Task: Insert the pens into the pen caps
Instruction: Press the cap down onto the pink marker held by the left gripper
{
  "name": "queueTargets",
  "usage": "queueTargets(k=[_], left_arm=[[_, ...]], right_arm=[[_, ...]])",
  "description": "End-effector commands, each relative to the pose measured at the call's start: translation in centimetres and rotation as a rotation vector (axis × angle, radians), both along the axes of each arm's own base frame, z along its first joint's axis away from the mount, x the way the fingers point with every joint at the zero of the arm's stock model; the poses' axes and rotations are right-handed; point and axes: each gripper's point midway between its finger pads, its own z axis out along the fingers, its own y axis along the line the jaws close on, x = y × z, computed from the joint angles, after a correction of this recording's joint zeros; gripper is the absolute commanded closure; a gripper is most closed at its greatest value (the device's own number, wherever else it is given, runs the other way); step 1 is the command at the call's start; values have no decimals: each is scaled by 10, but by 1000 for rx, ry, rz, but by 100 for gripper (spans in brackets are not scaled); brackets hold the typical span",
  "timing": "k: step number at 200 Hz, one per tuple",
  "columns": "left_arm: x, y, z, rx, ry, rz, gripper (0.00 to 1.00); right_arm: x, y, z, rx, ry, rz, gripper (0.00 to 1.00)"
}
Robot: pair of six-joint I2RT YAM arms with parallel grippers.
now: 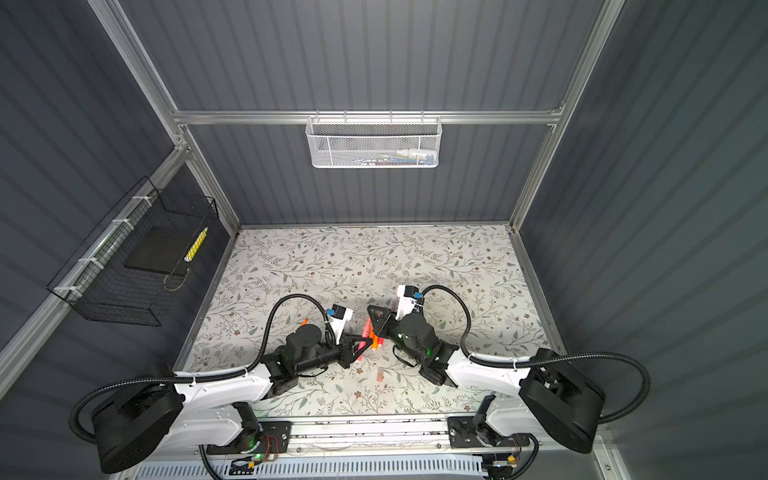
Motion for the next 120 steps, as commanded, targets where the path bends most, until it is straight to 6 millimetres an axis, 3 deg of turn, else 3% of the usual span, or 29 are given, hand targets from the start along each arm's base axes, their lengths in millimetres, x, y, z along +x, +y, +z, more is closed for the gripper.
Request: queueTargets(k=[1,31,66,94,120], left_arm=[[3,-12,34,-127,-28,-12,100],[2,-16,60,-219,-38,-45,100],[3,-4,78,-294,-54,-35,100],[0,-3,85,-301,-71,-52,100],[-1,-4,84,-284,-87,-61,100]], right_arm=[[-10,5,0,13,-52,44,100],[-19,4,4,39,-99,83,100],[-25,-2,5,45,-133,92,100],[-29,2,10,57,-157,123,100],[-28,8,14,44,-165,144,93]])
